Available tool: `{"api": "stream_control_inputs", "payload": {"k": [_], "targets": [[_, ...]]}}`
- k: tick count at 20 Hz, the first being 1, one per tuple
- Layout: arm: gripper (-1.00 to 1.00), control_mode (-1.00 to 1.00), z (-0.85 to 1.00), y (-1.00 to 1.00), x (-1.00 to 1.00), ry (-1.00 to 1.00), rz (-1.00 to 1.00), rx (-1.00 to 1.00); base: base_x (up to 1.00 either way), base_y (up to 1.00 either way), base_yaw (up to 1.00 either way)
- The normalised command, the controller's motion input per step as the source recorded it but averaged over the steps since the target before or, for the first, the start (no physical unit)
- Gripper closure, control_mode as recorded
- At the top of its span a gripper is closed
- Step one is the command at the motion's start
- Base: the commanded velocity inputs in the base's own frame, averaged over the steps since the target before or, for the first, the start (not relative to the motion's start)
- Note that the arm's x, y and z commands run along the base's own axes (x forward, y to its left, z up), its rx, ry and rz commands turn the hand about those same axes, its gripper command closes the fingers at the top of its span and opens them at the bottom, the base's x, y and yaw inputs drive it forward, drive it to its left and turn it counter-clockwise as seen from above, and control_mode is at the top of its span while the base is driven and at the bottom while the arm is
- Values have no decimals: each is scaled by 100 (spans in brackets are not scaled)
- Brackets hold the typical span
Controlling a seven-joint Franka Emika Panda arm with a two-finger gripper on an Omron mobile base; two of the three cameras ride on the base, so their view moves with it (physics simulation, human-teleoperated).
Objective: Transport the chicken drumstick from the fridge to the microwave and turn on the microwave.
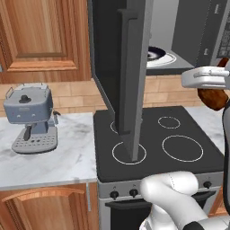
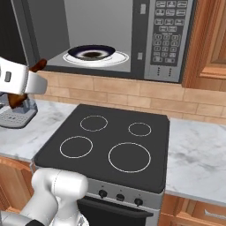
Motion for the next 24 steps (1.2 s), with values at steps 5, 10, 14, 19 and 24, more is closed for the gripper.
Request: {"api": "stream_control_inputs", "payload": {"k": [5,10,14,19,24], "targets": [[100,100,0,0,0,0,0,0,44,9,0],[100,100,0,0,0,0,0,0,12,3,0],[100,100,0,0,0,0,0,0,0,0,0],[100,-100,5,0,2,2,0,0,2,1,0],[100,-100,36,0,1,2,0,-4,0,0,0]]}}
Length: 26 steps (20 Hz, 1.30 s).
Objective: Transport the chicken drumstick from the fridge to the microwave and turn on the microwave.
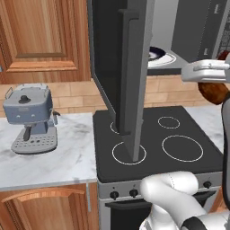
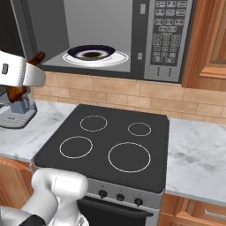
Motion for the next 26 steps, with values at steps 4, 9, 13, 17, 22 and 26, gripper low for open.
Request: {"api": "stream_control_inputs", "payload": {"k": [4,9,13,17,22,26], "targets": [[100,-100,34,0,0,0,0,-6,0,0,0],[100,-100,18,0,11,-3,0,-6,0,0,0],[100,-100,9,0,49,-8,0,-7,0,0,0],[100,-100,6,-1,61,-1,0,-4,0,0,0],[100,-100,0,-10,54,0,3,-2,0,0,0],[100,-100,0,-18,44,0,4,-1,0,0,0]]}}
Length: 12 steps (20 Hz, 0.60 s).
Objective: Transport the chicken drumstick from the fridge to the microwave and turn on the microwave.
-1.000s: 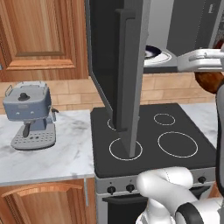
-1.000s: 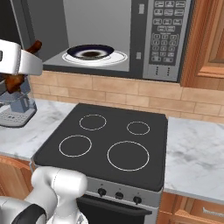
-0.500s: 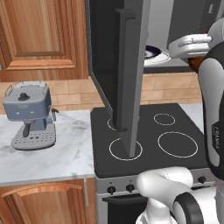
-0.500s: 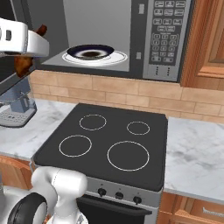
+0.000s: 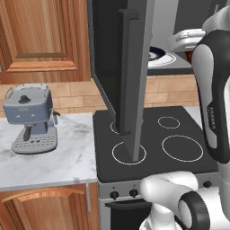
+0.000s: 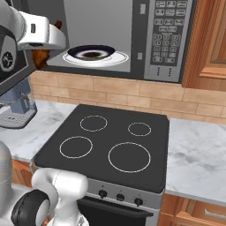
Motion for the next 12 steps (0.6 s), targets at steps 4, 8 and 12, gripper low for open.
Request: {"api": "stream_control_inputs", "payload": {"k": [4,8,12], "targets": [[100,-100,0,-11,63,0,6,0,0,0,0],[100,-100,0,-11,68,3,8,0,0,0,0],[100,-100,0,-13,72,12,10,0,0,0,0]]}}
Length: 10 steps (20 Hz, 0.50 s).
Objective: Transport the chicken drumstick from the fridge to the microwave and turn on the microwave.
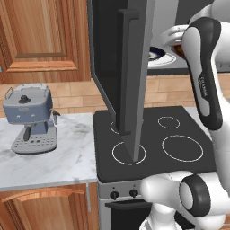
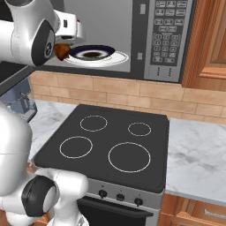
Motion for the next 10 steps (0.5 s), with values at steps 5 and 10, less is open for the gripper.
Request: {"api": "stream_control_inputs", "payload": {"k": [5,10], "targets": [[100,-100,-7,-5,60,1,3,0,0,0,0],[100,-100,-24,0,58,0,0,0,0,0,0]]}}
